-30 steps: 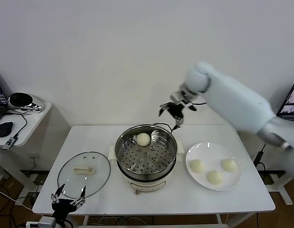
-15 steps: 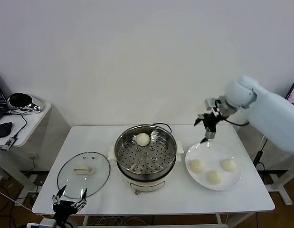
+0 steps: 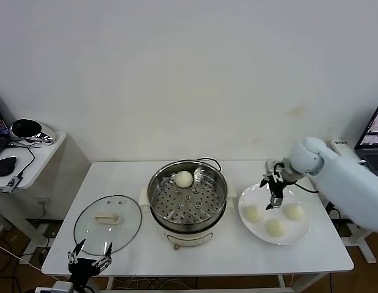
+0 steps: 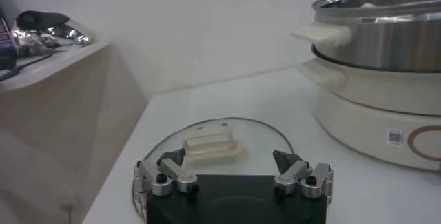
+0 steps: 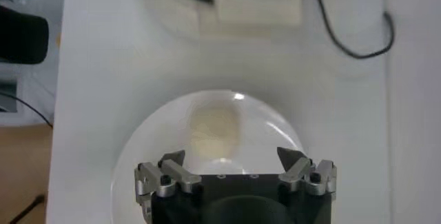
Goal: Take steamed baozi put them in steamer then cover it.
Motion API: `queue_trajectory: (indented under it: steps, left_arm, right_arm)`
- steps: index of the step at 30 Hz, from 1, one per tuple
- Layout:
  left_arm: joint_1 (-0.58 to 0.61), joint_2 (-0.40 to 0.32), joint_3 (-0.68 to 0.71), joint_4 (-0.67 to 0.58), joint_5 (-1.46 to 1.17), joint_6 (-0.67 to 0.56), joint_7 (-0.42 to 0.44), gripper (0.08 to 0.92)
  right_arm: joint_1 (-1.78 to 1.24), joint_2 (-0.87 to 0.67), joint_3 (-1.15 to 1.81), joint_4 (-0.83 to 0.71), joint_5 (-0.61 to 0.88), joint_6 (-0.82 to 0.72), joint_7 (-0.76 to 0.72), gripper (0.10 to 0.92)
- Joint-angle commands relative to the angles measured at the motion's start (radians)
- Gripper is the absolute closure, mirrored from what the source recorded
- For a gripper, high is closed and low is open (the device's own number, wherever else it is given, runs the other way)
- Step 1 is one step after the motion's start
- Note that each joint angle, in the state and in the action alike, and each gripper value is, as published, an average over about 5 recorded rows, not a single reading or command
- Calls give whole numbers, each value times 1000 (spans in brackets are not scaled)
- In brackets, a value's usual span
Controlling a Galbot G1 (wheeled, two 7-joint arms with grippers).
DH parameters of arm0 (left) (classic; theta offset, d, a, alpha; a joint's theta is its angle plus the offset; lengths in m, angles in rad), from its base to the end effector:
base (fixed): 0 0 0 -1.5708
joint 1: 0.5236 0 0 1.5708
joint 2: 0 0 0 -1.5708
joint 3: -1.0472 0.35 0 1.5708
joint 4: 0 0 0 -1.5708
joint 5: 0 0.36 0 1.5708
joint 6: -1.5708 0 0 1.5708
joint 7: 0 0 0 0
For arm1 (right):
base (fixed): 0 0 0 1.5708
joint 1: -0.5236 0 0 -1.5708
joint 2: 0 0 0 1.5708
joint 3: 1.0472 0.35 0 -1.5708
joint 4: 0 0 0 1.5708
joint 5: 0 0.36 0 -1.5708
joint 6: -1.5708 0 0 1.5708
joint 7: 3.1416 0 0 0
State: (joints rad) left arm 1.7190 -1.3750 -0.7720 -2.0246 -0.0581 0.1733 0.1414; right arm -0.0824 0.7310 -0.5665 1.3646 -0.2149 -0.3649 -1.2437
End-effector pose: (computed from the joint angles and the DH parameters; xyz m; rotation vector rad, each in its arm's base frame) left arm 0.1378 0.1154 -0.3306 -0.0103 -2.7517 -0.2845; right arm 0.5165 -0.1069 -0.1597 1.2502 -1.4302 1.3215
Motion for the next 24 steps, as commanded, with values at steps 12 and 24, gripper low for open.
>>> queue_trajectory:
  steps: [12, 24]
  left_arm:
    - [-18, -2, 1, 33, 2, 2, 3, 177]
    - [-20, 0, 1, 47, 4, 2, 3, 177]
  right_arm:
    - [-80, 107, 21, -122, -94, 32, 51, 203]
    - [-88, 152, 22, -190, -126, 62, 61, 203]
